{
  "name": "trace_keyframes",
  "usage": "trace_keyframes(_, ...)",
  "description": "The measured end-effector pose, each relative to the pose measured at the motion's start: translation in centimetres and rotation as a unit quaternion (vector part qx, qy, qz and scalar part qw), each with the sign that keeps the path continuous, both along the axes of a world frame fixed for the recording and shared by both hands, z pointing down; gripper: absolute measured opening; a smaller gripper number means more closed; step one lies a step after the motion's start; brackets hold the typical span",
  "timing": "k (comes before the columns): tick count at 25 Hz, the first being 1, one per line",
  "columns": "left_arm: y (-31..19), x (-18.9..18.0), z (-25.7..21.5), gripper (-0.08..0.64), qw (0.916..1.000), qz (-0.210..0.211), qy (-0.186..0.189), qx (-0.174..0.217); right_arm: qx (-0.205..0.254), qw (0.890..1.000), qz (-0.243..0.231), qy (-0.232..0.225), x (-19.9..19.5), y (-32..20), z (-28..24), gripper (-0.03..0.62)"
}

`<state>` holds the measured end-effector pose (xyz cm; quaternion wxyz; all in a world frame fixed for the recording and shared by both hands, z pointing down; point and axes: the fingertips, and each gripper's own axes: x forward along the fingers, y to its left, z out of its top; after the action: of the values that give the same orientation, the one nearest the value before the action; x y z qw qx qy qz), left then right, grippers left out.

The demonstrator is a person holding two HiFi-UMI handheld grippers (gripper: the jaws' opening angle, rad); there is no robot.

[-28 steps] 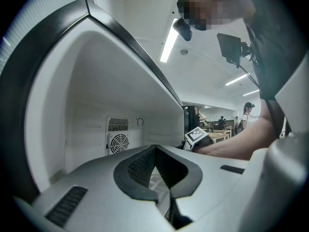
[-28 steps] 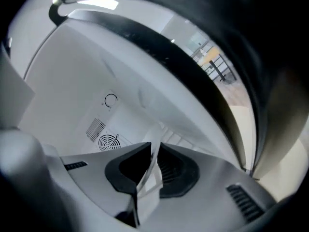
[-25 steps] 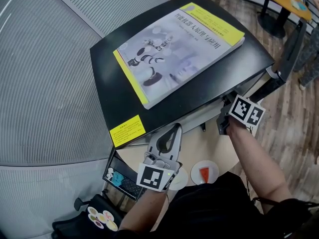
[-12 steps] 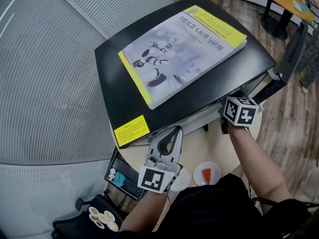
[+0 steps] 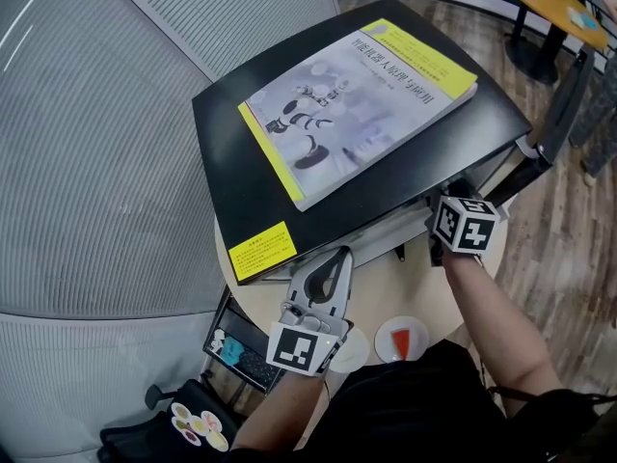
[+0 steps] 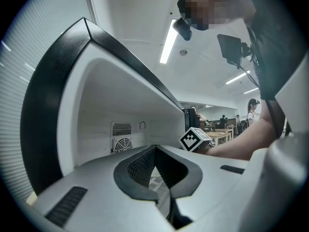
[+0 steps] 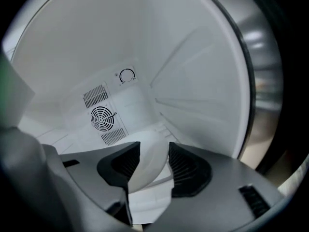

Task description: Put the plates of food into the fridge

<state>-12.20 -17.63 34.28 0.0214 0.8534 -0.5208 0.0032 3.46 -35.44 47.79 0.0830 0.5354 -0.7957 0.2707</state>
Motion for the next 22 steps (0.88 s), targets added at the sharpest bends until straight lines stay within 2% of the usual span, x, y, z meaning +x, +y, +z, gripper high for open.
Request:
trace_keyframes(13,0.8,0.7,-1.2,0.002,0.9999,0.006,-0.006,0.013,0.050,0.999,-0.009,0.004,0.7,1.2,-2.6,0.167)
trace_keyframes(22,2.3,0.7,-2.0,0.002,0.9997,-0.003,-0.013,0.021,0.114,0.992,-0.052,0.023,0.5,4.4,-5.5,0.166)
